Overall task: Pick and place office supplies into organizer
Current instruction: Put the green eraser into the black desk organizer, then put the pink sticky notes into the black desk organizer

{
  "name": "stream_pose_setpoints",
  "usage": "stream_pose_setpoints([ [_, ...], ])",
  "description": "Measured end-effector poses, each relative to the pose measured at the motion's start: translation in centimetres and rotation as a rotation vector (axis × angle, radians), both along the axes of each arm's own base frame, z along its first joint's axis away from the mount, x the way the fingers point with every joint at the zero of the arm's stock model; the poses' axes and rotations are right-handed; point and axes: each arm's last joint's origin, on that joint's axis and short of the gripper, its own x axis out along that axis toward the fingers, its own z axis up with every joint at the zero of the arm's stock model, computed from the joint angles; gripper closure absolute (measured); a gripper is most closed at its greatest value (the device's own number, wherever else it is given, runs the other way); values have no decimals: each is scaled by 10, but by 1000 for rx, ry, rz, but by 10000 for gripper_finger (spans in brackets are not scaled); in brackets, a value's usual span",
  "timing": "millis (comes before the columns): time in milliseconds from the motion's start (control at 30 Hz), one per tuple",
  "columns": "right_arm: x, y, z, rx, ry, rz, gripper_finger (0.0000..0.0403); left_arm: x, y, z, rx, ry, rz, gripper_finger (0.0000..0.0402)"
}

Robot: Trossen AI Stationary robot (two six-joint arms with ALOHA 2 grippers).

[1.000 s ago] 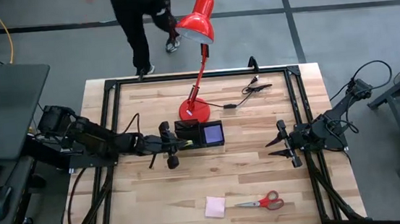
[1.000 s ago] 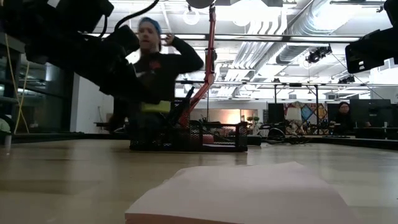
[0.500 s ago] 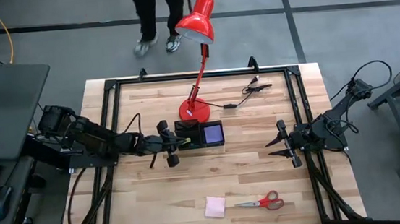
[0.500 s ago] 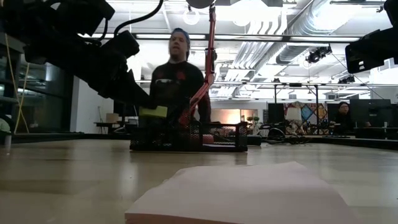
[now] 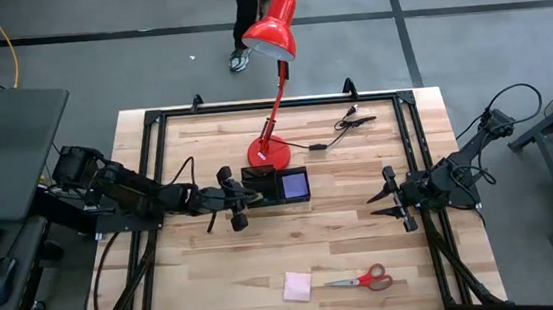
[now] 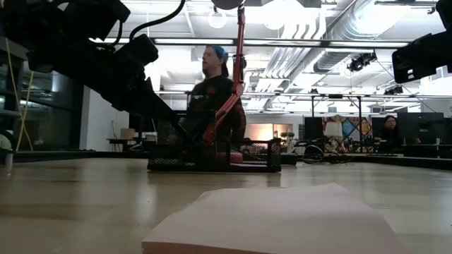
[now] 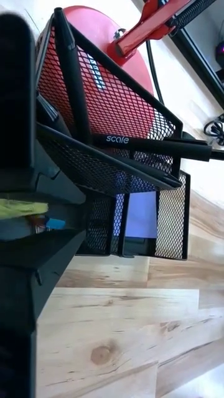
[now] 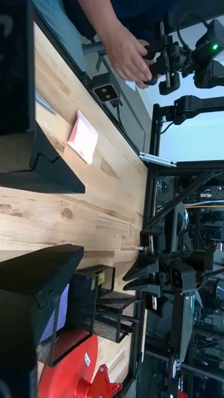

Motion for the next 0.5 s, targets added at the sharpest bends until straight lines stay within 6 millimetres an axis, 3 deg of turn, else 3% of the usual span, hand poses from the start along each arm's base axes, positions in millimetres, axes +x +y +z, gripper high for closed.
stream_pose_setpoints([
  [233,0,0,0,0,0,0,269,1,-1,1,-48,-32,2,295],
  [500,0,0,0,0,0,0,269,3,-9,12,-168,-238,-255,301],
])
